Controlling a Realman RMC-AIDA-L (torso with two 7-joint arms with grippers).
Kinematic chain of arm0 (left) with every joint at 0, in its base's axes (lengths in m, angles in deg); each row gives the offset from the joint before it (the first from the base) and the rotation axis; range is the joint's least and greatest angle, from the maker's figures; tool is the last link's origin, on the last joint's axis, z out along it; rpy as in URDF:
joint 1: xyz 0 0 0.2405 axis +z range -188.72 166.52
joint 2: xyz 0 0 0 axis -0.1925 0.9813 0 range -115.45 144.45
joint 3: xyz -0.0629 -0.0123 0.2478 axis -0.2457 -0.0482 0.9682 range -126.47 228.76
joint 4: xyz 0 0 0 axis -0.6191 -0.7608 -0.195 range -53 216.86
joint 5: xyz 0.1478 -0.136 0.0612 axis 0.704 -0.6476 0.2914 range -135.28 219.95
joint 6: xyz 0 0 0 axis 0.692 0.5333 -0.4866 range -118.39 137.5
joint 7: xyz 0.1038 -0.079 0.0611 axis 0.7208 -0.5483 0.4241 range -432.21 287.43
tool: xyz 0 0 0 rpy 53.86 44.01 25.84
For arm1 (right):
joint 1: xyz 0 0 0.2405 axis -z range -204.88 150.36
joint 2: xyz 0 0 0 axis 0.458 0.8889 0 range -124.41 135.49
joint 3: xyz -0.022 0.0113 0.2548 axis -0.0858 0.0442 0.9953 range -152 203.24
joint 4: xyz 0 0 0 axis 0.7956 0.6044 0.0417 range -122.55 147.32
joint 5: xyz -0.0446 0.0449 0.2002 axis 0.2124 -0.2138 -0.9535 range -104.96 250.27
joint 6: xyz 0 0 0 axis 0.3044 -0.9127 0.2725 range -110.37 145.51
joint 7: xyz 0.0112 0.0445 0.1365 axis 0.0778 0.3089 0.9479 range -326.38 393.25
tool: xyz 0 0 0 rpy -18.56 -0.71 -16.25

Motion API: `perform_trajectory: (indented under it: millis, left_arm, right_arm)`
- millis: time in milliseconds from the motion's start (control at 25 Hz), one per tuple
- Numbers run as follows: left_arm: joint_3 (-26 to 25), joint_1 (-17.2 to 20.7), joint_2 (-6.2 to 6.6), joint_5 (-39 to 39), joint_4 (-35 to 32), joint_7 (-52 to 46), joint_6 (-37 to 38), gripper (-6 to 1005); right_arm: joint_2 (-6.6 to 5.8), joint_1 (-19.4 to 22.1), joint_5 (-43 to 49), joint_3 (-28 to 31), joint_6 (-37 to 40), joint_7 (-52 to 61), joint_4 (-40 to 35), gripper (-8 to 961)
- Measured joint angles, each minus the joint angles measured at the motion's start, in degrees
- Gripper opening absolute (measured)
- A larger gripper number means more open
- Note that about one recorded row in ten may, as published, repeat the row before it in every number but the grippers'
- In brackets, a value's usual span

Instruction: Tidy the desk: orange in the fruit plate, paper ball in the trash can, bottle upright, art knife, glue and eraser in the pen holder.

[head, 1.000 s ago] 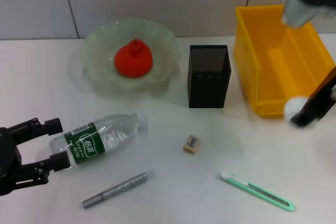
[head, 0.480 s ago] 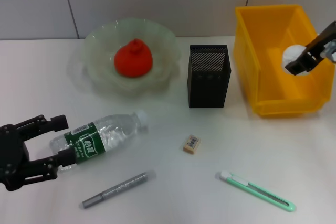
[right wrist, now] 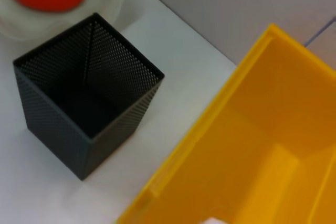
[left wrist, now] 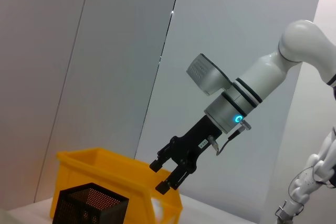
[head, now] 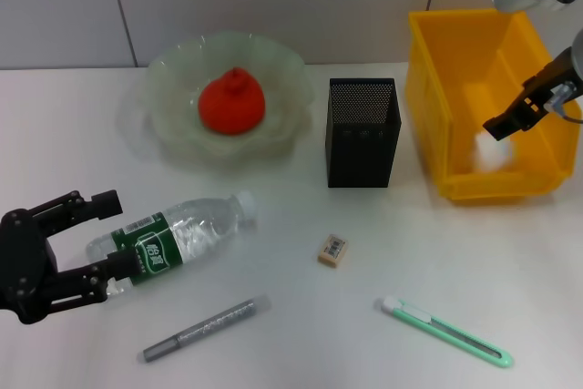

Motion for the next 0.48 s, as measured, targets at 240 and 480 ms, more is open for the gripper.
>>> perform_trajectory:
  millis: [240, 480]
  left_arm:
    - [-0.29, -0.35, 0.15, -0.01, -0.03, -0.03, -0.3, 840]
    - [-0.51, -0.76, 0.36, 0.46, -0.03, -0.59, 0.08, 840]
  right_arm:
    - [-0.04, 0.81, -0.33, 1.01, 2.35, -0.36, -2.07, 814]
    - [-0.02, 1.42, -5.36, 1.99, 17.9, -0.42, -14.62, 813]
